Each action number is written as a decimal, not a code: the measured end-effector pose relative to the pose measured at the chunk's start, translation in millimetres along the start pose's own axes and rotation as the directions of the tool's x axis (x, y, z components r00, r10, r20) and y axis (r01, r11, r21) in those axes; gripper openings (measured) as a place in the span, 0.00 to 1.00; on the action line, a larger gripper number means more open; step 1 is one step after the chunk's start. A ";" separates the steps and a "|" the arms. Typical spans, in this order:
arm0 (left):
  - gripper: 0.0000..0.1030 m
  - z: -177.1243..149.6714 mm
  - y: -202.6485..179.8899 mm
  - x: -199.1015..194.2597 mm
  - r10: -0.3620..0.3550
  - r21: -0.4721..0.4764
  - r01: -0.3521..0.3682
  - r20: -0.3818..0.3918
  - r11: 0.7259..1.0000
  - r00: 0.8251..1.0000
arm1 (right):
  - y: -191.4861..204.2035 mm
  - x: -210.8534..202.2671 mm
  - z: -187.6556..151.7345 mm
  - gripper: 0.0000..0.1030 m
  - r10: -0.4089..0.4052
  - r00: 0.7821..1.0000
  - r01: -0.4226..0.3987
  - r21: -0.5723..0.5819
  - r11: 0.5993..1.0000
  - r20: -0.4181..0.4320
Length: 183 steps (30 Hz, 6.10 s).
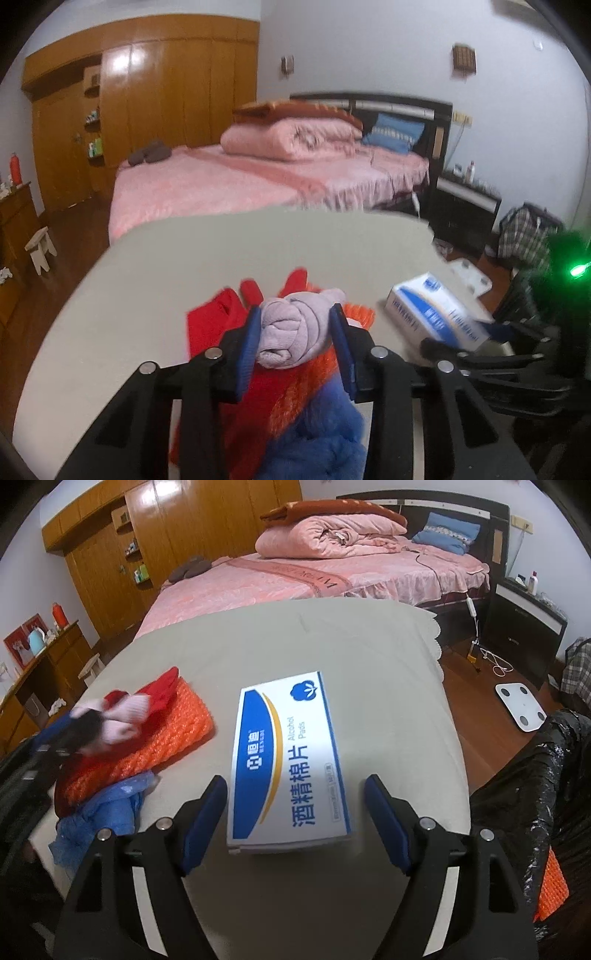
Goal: Collect trash
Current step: 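Grasp the pink rolled towel with the left tool while the right tool holds the box, then carry the box and pink towel over the bin and open both tools, then return the left tool to the pile and grasp the red glove, then lift the red glove off the pile with the left tool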
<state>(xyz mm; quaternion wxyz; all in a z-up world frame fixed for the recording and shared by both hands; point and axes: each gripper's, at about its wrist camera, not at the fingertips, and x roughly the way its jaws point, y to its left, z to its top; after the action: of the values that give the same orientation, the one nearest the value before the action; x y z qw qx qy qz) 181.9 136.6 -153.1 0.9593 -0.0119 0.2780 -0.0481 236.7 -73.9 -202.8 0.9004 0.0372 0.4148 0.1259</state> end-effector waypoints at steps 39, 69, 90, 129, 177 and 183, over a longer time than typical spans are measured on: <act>0.37 10.0 -92.9 -81.3 -0.119 0.053 0.114 0.105 0.992 0.987 | -70.6 -143.6 -13.2 0.54 -0.054 0.990 0.049 0.039 0.998 0.134; 0.61 8.5 -279.1 -39.8 -0.497 0.202 0.497 -0.050 0.844 0.866 | -235.0 -210.4 -95.3 0.78 -0.409 0.905 0.361 0.296 0.885 0.118; 0.80 -14.4 -78.3 -74.0 -0.024 0.085 0.021 0.039 0.996 0.999 | -82.0 -162.6 -41.5 0.93 -0.075 0.973 0.067 0.043 0.997 0.220; 0.11 -28.6 28.2 6.8 0.016 -0.051 -0.023 -0.136 0.998 0.991 | 18.1 -64.2 -15.3 0.93 0.009 0.993 0.004 -0.106 0.994 0.122; 0.67 -54.0 103.6 -31.5 0.228 -0.173 -0.254 -0.160 0.952 0.961 | 49.4 -41.6 -27.3 0.93 0.034 0.997 -0.023 -0.155 0.988 0.065; 0.66 -61.2 107.2 -12.7 0.210 -0.192 -0.260 -0.247 0.946 0.946 | 52.2 -38.4 -27.6 0.93 0.035 0.998 -0.025 -0.160 0.987 0.058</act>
<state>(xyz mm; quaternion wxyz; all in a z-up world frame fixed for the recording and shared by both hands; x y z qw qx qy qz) 147.7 244.8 -203.3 0.9134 -0.0800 0.3870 0.0974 181.5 -34.4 -183.6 0.9107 -0.0249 0.3751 0.1710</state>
